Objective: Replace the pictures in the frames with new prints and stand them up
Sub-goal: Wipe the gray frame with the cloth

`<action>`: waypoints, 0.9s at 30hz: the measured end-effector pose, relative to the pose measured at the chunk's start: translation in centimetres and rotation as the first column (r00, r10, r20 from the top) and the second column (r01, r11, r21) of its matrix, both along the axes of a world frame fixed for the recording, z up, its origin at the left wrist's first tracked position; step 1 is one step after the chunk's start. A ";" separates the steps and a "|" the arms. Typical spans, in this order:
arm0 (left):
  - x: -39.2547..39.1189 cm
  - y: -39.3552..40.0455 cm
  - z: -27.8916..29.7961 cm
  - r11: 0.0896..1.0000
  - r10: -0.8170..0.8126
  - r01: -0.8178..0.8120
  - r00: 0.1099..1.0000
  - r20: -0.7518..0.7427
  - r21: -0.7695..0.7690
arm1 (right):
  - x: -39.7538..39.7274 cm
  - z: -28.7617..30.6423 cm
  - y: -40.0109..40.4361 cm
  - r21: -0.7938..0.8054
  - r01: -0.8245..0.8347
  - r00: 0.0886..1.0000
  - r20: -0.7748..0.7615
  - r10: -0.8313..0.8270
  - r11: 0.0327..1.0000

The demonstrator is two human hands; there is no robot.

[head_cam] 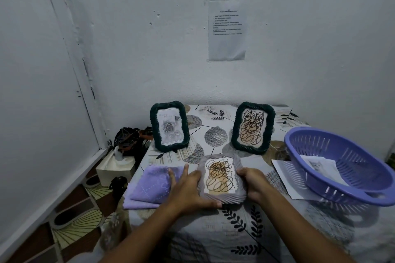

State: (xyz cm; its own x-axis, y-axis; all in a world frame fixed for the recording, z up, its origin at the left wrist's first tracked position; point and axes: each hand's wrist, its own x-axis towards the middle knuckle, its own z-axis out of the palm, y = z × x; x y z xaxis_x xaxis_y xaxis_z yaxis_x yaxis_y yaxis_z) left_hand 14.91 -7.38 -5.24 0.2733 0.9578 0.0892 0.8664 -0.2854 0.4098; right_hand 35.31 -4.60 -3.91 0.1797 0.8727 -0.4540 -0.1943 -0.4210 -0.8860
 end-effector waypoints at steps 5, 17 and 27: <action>0.2 0.3 -0.1 0.999 -0.001 0.004 0.998 -0.064 0.040 | 0.0 -0.8 1.0 -0.029 -0.026 0.999 0.025 0.027 0.999; 0.5 0.3 -0.3 0.993 -0.016 0.041 0.977 -0.210 0.111 | 0.8 0.2 0.2 0.058 -0.250 0.722 0.677 0.146 0.967; 0.4 0.5 -0.2 0.995 -0.063 0.084 0.951 -0.302 0.057 | 0.1 0.1 -0.9 -0.211 -0.316 0.178 0.945 0.276 0.925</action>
